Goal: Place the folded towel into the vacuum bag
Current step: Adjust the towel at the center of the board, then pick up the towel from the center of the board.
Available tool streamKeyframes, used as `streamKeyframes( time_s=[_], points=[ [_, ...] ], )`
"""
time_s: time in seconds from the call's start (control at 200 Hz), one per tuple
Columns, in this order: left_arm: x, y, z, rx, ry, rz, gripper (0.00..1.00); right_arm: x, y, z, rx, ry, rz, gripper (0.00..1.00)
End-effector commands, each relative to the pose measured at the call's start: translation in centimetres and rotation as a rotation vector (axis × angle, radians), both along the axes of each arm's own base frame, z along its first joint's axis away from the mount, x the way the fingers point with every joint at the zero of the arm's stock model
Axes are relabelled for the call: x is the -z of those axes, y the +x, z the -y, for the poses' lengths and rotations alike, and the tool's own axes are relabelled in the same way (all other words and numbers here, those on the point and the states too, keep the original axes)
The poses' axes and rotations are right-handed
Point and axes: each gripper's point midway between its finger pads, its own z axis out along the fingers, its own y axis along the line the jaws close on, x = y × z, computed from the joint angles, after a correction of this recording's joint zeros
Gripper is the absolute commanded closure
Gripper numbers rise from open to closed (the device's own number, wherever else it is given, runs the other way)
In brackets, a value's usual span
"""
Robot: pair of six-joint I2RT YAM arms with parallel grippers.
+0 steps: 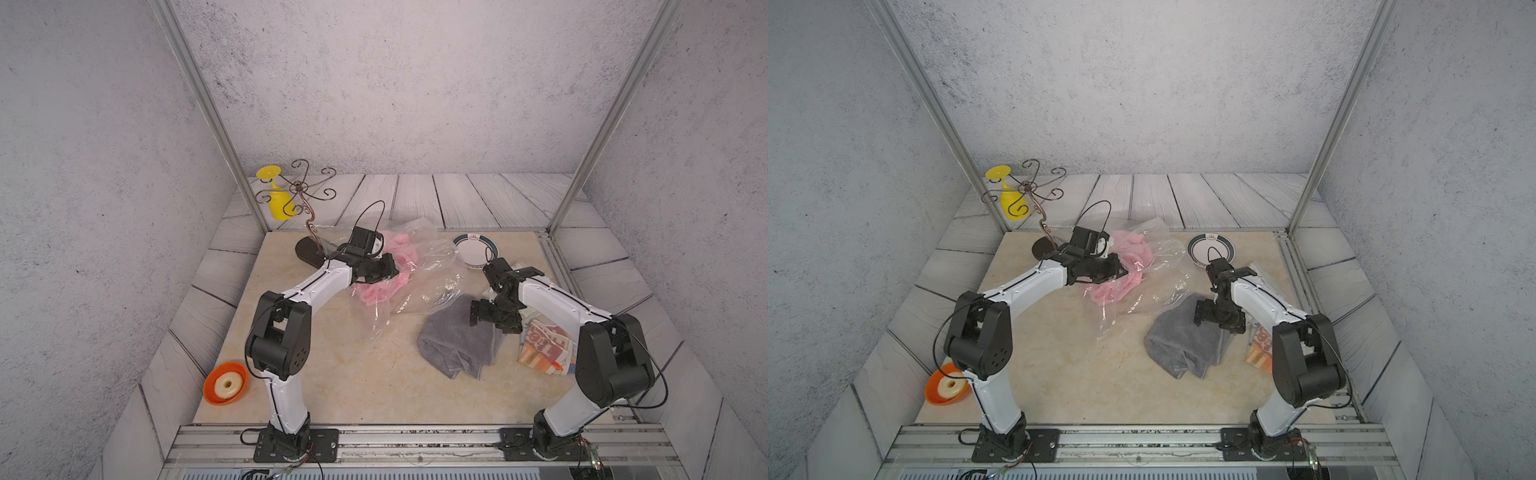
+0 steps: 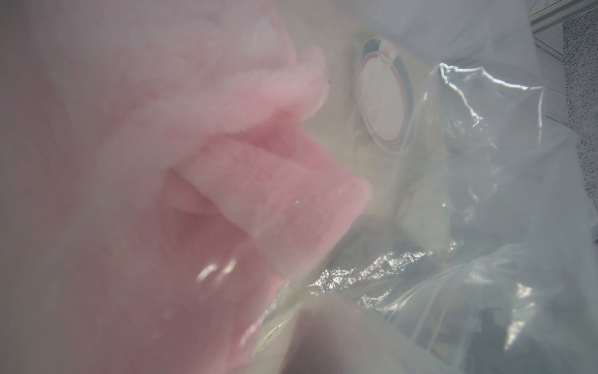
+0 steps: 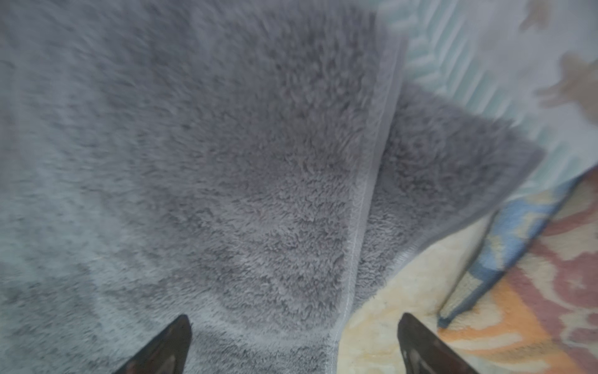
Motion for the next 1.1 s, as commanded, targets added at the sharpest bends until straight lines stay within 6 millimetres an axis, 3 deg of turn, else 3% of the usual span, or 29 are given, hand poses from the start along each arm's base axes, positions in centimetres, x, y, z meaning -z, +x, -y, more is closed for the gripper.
streamKeyframes(
  time_s=[0.0, 0.175, 0.24, 0.335, 0.41, 0.44, 0.455, 0.475, 0.5, 0.606, 0.696, 0.856, 1.096],
  points=[
    [-1.0, 0.0, 0.0, 0.008, 0.002, 0.018, 1.0, 2.2, -0.6, -3.0, -0.031, 0.163, -0.106, 0.01],
    [-0.8, 0.0, -0.3, 0.006, 0.024, 0.026, 1.0, 4.3, -0.3, -6.2, -0.083, 0.315, -0.188, 0.01],
    [-0.9, 0.1, -0.2, 0.007, 0.021, 0.023, 1.0, 5.2, -0.2, -6.1, -0.078, 0.29, -0.206, 0.0],
    [-1.0, 0.1, 0.0, 0.009, 0.012, 0.02, 1.0, 6.0, 0.7, -4.6, -0.063, 0.182, -0.179, 0.09],
    [-1.0, 0.2, -0.1, 0.005, 0.014, 0.021, 1.0, 6.1, 1.9, -3.1, -0.047, 0.075, -0.132, 0.22],
    [-0.9, 0.2, -0.2, 0.002, 0.019, 0.018, 1.0, 6.2, 2.4, -2.7, -0.038, 0.048, -0.112, 0.35],
    [-0.9, 0.2, -0.2, 0.001, 0.022, 0.018, 1.0, 6.2, 2.6, -2.5, -0.034, 0.038, -0.102, 0.52],
    [-0.8, 0.2, -0.3, 0.0, 0.024, 0.018, 1.0, 6.2, 2.8, -2.3, -0.028, 0.025, -0.089, 0.83],
    [-0.9, 0.2, -0.3, -0.001, 0.024, 0.017, 1.0, 6.3, 3.2, -2.0, -0.017, 0.007, -0.071, 0.98],
    [-0.9, 0.2, -0.5, -0.01, 0.028, 0.015, 1.0, 5.9, 4.4, -2.3, 0.01, 0.028, 0.019, 1.0],
    [-0.9, 0.2, -0.6, -0.017, 0.023, 0.014, 1.0, 3.8, 5.7, -2.9, 0.017, 0.083, 0.144, 1.0],
    [-1.0, 0.3, -0.8, -0.032, -0.005, 0.007, 1.0, -2.6, 7.9, -2.9, 0.019, 0.142, 0.421, 1.0],
    [-1.0, 0.3, -0.8, -0.034, -0.02, 0.003, 1.0, -11.1, 8.1, -1.9, 0.036, 0.176, 0.68, 1.0]
  ],
)
